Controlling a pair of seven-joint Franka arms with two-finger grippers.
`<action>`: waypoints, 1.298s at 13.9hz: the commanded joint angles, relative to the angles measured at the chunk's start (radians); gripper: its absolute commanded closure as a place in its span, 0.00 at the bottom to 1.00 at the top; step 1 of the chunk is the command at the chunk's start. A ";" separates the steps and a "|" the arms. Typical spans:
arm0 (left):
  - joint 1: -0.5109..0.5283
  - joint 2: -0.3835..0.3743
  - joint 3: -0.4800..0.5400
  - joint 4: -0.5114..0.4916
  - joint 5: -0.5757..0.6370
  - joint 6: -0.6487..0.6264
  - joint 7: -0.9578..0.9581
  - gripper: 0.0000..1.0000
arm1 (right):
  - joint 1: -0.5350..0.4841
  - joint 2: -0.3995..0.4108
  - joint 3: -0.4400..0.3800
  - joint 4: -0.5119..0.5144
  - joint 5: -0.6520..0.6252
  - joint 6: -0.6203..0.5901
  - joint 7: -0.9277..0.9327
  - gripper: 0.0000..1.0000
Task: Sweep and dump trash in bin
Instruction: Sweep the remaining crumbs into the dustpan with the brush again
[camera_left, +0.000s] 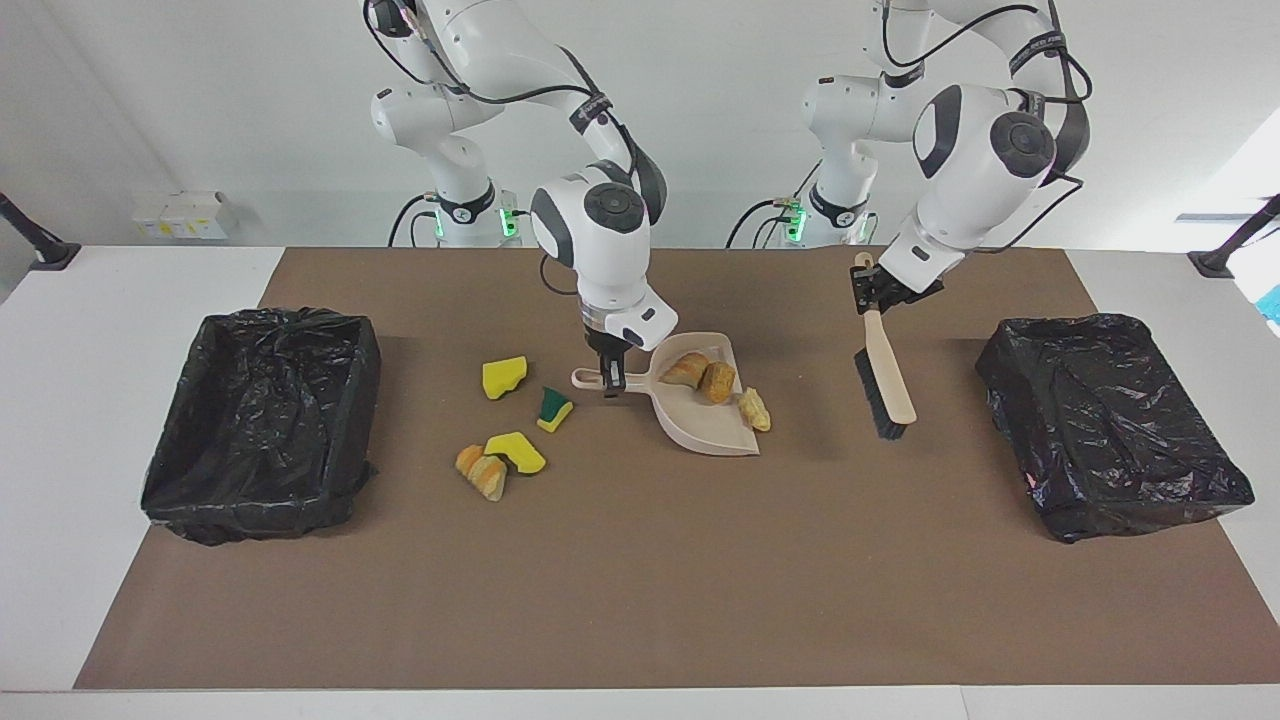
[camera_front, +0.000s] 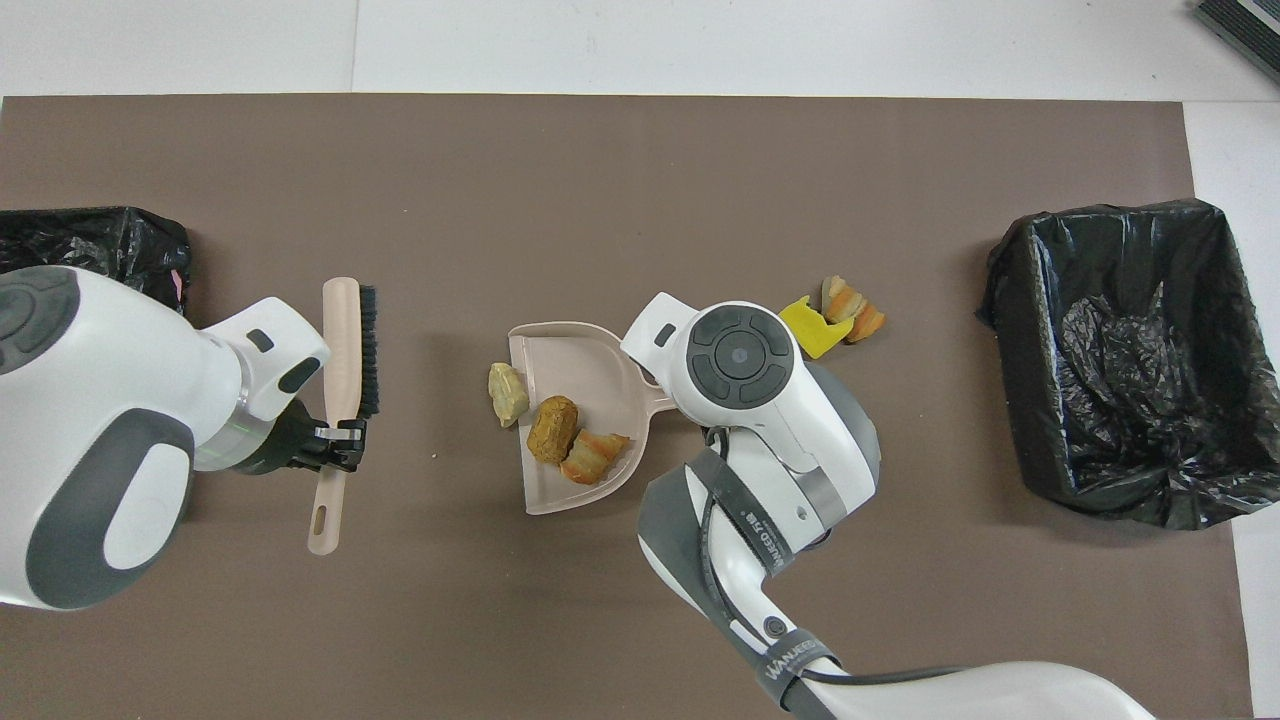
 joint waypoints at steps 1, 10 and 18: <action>-0.114 0.020 -0.009 -0.098 0.001 0.132 -0.015 1.00 | 0.004 -0.036 0.003 -0.039 -0.022 -0.023 0.020 1.00; -0.404 0.018 -0.009 -0.061 -0.112 0.073 -0.225 1.00 | 0.030 -0.020 0.005 -0.030 -0.021 -0.003 0.109 1.00; -0.315 0.000 -0.003 0.083 -0.100 -0.100 -0.297 1.00 | -0.016 -0.027 0.006 -0.020 -0.006 -0.003 0.080 1.00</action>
